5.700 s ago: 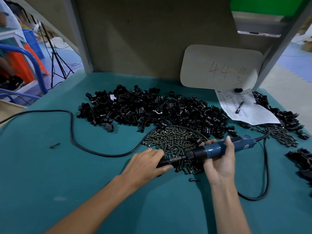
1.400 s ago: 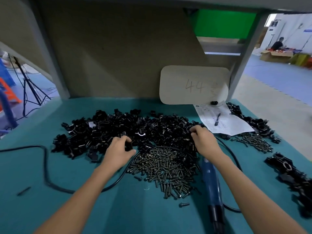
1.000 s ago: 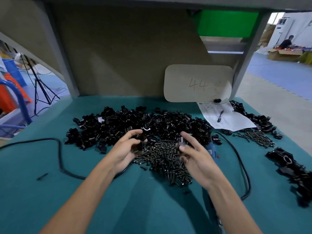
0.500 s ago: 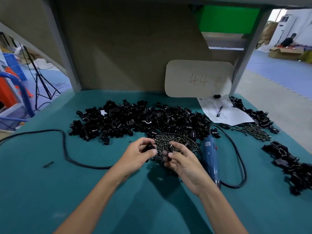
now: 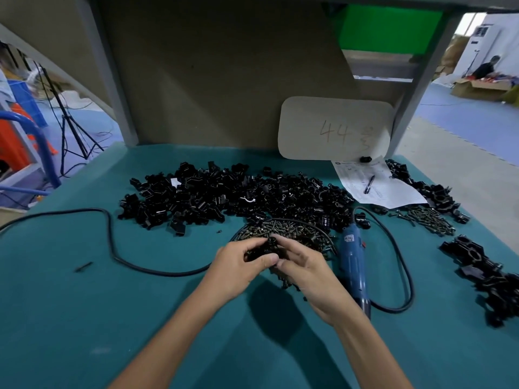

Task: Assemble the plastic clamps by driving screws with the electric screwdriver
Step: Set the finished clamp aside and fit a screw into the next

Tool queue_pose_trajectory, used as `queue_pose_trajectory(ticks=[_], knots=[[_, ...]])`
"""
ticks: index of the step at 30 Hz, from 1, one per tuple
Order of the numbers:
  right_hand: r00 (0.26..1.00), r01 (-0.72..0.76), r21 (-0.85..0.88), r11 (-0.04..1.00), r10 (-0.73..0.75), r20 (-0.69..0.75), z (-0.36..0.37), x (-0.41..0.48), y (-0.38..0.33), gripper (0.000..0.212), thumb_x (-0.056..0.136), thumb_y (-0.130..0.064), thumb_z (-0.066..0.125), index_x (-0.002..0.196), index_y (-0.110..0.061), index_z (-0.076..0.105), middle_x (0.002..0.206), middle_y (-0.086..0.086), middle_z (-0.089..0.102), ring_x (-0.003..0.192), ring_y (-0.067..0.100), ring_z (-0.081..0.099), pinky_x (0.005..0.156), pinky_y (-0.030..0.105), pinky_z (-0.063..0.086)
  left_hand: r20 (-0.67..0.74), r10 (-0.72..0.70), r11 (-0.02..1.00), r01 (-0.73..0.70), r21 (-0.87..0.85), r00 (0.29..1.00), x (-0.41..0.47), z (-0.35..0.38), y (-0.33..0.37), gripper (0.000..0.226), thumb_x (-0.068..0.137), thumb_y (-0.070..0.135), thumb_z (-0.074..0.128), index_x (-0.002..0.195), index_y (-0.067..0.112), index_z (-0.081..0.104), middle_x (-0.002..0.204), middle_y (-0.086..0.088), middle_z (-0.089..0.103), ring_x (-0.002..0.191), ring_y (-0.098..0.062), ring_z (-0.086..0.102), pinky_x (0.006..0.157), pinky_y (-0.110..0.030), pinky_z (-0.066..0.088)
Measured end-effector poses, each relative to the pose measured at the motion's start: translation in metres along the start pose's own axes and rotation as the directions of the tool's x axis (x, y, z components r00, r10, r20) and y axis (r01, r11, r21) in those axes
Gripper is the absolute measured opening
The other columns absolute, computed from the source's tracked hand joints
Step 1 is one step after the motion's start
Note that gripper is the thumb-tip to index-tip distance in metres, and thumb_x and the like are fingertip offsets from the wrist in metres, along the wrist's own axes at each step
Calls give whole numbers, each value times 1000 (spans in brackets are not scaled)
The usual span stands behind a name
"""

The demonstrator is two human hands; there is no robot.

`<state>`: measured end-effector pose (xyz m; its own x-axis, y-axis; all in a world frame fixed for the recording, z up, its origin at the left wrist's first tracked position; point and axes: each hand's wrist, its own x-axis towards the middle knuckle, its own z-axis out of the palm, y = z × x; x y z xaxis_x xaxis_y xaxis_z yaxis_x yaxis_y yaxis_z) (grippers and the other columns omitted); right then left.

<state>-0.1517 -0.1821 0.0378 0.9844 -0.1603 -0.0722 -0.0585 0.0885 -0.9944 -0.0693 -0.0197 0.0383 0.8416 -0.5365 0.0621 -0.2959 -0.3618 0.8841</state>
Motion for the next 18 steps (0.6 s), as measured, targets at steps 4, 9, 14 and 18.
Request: queue_pose_trajectory(ticks=[4, 9, 14, 18], knots=[[1000, -18, 219, 976, 20, -4, 4, 0, -5, 30, 108, -14, 47, 132, -18, 66, 121, 6, 75, 115, 19, 70, 91, 24, 57, -22, 82, 981, -77, 178, 996, -5, -1, 8, 33, 95, 49, 61, 127, 42, 61, 99, 18, 68, 87, 1, 61, 73, -19, 43], [996, 32, 167, 985, -17, -90, 9, 3, -11, 25, 106, -13, 53, 122, -20, 71, 107, 5, 75, 99, 15, 71, 87, 26, 56, -27, 110, 983, -105, 152, 994, -7, 0, 13, 44, 96, 53, 59, 137, 39, 54, 114, 16, 66, 101, -2, 61, 84, -27, 50], [992, 70, 206, 976, -47, -117, 8, 1, -16, 18, 103, -14, 58, 119, -12, 64, 104, 7, 76, 99, 16, 71, 89, 28, 58, 23, 151, 983, -152, 106, 988, -9, -4, 17, 51, 97, 57, 54, 145, 45, 46, 116, 19, 59, 109, 4, 56, 92, -24, 48], [994, 100, 319, 943, -79, -77, 8, -6, -26, 18, 102, -10, 56, 118, -5, 61, 99, 4, 77, 94, 13, 72, 80, 21, 57, 11, 192, 980, -192, 55, 981, -9, -9, 26, 49, 89, 65, 56, 137, 56, 50, 111, 24, 60, 107, 6, 57, 89, -15, 44]])
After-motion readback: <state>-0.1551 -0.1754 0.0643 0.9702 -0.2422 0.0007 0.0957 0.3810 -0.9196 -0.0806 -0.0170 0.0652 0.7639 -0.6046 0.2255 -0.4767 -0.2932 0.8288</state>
